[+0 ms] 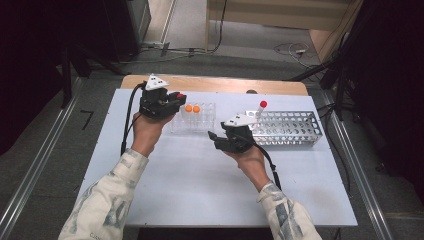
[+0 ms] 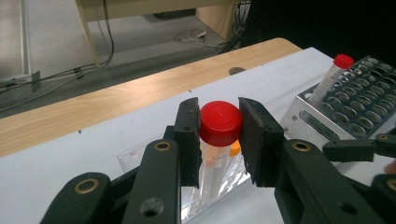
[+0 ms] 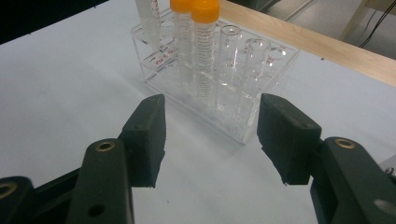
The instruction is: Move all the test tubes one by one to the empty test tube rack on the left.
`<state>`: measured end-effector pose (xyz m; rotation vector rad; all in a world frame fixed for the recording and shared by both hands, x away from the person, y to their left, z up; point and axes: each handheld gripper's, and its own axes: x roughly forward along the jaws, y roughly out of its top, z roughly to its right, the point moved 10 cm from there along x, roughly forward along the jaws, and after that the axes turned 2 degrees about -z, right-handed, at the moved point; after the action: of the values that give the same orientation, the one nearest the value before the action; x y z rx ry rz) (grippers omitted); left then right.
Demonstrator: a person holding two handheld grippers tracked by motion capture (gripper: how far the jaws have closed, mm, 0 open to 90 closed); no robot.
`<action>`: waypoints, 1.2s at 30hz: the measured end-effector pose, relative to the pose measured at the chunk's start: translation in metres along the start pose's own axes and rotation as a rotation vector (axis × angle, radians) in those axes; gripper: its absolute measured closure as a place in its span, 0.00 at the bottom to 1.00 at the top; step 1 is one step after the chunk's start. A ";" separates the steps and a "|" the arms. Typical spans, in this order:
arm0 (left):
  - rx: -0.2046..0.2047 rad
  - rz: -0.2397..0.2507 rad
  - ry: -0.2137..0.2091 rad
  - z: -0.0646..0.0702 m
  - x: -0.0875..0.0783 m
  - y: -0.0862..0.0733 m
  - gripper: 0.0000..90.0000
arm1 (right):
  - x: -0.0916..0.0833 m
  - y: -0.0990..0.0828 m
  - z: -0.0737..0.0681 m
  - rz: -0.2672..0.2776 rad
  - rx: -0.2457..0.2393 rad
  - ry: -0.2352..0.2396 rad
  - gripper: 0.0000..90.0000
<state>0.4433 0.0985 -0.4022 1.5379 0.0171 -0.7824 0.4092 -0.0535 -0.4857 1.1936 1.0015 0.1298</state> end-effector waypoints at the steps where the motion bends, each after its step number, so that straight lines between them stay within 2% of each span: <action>1: -0.003 0.000 0.004 -0.001 0.001 0.001 0.78 | 0.000 0.000 0.001 0.001 -0.003 -0.001 0.45; 12: -0.004 0.008 0.056 -0.013 0.008 0.007 0.78 | -0.003 -0.002 0.003 0.004 0.005 -0.002 0.44; 19: 0.002 -0.015 0.076 -0.015 0.016 0.001 0.78 | -0.004 -0.002 0.004 0.006 0.006 -0.004 0.44; 23: 0.008 -0.016 0.071 -0.012 0.020 -0.002 0.78 | -0.005 -0.003 0.005 0.006 0.008 -0.005 0.43; 28: 0.020 -0.033 0.081 -0.012 0.025 -0.010 0.78 | -0.005 -0.005 0.007 0.002 0.012 -0.010 0.42; 36: 0.013 -0.052 0.087 -0.013 0.031 -0.024 0.78 | -0.004 -0.007 0.008 -0.001 0.016 -0.009 0.42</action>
<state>0.4620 0.0999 -0.4391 1.5879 0.1166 -0.7575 0.4092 -0.0643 -0.4888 1.2076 0.9965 0.1154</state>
